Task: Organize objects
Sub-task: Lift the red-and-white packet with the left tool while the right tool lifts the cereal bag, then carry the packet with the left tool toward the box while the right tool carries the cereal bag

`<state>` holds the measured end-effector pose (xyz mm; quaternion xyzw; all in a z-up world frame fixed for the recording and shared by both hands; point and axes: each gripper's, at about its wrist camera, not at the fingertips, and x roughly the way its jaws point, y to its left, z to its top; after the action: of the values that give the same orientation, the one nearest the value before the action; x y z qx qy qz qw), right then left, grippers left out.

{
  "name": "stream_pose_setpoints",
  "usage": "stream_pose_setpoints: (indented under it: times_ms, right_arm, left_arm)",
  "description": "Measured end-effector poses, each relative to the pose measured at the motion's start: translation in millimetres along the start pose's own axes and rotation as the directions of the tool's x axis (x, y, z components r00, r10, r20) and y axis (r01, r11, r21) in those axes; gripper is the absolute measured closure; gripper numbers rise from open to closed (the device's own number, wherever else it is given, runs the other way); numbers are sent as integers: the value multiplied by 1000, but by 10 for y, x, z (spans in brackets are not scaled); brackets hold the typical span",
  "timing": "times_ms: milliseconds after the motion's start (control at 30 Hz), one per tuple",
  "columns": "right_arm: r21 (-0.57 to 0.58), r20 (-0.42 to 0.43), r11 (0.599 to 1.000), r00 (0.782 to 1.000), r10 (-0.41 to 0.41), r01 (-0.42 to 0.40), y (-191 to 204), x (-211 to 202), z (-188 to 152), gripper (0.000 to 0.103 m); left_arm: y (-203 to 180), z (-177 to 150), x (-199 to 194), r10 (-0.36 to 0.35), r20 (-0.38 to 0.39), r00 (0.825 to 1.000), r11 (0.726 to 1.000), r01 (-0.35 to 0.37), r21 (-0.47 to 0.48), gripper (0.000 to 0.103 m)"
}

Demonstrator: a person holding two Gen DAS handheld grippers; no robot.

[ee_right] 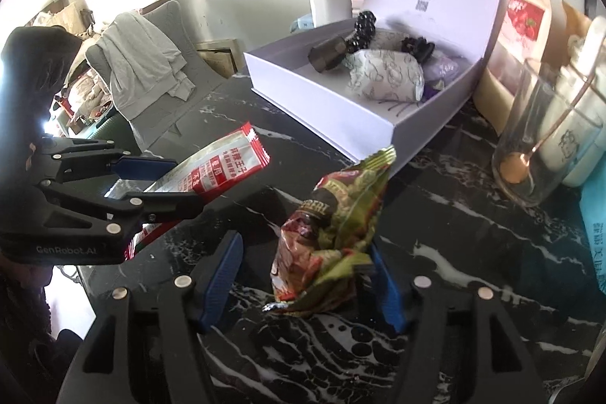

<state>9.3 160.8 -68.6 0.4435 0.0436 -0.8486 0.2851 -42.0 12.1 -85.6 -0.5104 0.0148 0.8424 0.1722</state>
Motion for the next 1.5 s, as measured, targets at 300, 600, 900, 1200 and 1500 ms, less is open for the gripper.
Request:
stream_pose_setpoints:
  times_ms: [300,600,900,1200,1500]
  right_arm:
    - [-11,-75,1000,997,-13,13,-33,207,20,74]
    - [-14,-72,1000,997,2,-3,30,140,32,74]
    - [-44,-34,998,998,-51,50,112,-120,125,74]
    - [-79,34,993,996,-87,89,179,-467,287,74]
    - [-100,98,989,990,-101,111,143,-762,465,74]
  left_arm:
    - [94,15,200,6,-52,999,1000,-7,-20,57]
    - [110,8,93,12,-28,1000,1000,-12,-16,57]
    - [34,73,-196,39,20,999,999,-40,20,57]
    - [-91,237,-560,48,105,993,998,-52,44,57]
    - [-217,509,-909,63,190,980,994,-79,78,57]
